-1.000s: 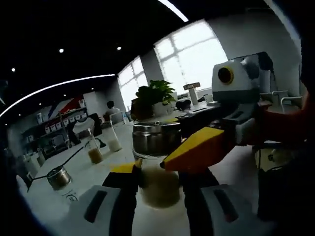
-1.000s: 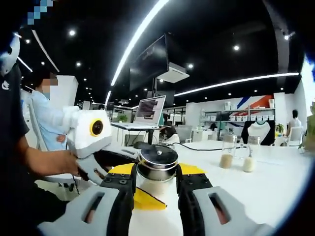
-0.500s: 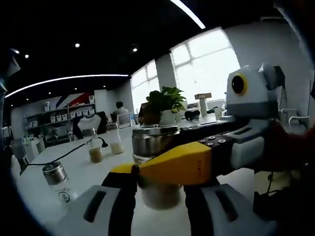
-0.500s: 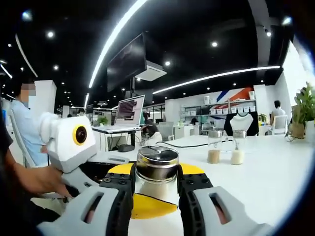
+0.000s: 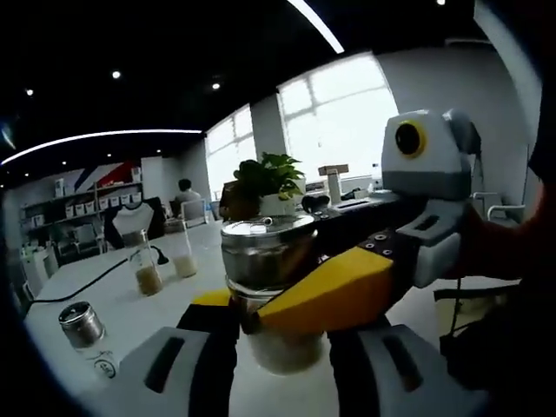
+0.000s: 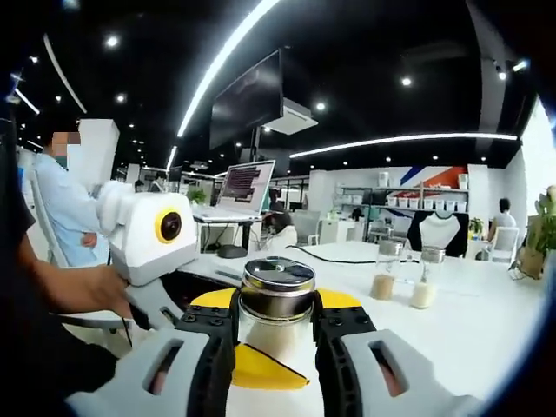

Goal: Rotate the seasoning bottle until the label or dispensing opening points toward the visible target arrow and the bottle remains upright within the marked orientation range

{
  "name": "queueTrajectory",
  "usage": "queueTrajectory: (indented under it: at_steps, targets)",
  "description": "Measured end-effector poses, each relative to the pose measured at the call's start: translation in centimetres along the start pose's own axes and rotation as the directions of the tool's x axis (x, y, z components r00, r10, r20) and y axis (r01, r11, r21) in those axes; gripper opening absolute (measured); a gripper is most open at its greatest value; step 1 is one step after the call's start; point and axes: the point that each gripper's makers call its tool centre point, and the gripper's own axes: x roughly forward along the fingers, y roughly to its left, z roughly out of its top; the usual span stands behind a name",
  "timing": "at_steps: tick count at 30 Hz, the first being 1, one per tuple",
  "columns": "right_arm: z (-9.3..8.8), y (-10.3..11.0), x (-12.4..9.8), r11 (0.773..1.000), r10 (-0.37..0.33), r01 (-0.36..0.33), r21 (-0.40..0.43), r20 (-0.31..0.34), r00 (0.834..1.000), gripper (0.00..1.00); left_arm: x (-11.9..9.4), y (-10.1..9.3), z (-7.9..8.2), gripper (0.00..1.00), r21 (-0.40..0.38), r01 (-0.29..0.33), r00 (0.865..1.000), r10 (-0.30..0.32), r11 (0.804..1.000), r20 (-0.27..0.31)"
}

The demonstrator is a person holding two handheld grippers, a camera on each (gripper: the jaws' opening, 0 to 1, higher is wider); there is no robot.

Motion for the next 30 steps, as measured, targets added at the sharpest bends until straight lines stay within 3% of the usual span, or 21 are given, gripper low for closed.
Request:
queueTrajectory:
  at_steps: [7, 12, 15, 20, 22, 24, 26, 28, 30]
  targets:
    - [0.5, 0.7, -0.1, 0.998, 0.065, -0.064, -0.029, 0.023, 0.998, 0.31, -0.2, -0.4, 0.3, 0.41, -0.076, 0.1, 0.994, -0.096, 0.992, 0.049]
    - [0.7, 1.5, 0.1, 0.994, 0.104, -0.103, -0.04, 0.028, 0.994, 0.31, -0.6, -0.8, 0.4, 0.41, -0.06, 0.136, 0.989, -0.132, 0.989, 0.06]
    - [1.3, 3.2, -0.2, 0.976, 0.208, -0.203, -0.076, 0.063, 0.976, 0.31, -1.1, -1.6, 0.9, 0.43, -0.056, 0.198, 0.977, -0.193, 0.979, 0.092]
    - [1.9, 3.9, -0.3, 0.963, 0.269, -0.269, -0.02, 0.112, 0.957, 0.31, -1.9, -2.5, 1.7, 0.44, -0.084, 0.29, 0.949, -0.275, 0.953, 0.156]
    - [1.5, 3.8, -0.1, 0.962, 0.271, -0.271, -0.015, 0.108, 0.956, 0.31, -1.8, -2.5, 1.2, 0.43, -0.093, 0.295, 0.949, -0.28, 0.951, 0.143]
    - [0.8, 3.6, 0.1, 0.968, 0.251, -0.25, -0.016, 0.089, 0.964, 0.31, -1.6, -2.0, 0.5, 0.42, -0.062, 0.25, 0.964, -0.242, 0.966, 0.113]
    - [0.3, 2.4, 0.3, 0.983, 0.184, -0.185, 0.002, 0.079, 0.98, 0.31, -1.3, -1.3, 0.2, 0.41, -0.052, 0.198, 0.977, -0.193, 0.979, 0.095]
    - [0.2, 1.3, 0.5, 0.991, 0.124, -0.128, 0.048, 0.077, 0.989, 0.31, -0.7, -0.3, -0.4, 0.41, -0.075, 0.095, 0.995, -0.092, 0.993, 0.043]
    - [0.3, 0.9, 0.6, 0.995, 0.093, -0.096, 0.039, 0.073, 0.993, 0.31, -0.3, 0.5, -0.2, 0.41, -0.063, 0.015, 1.0, -0.013, 0.998, 0.028]
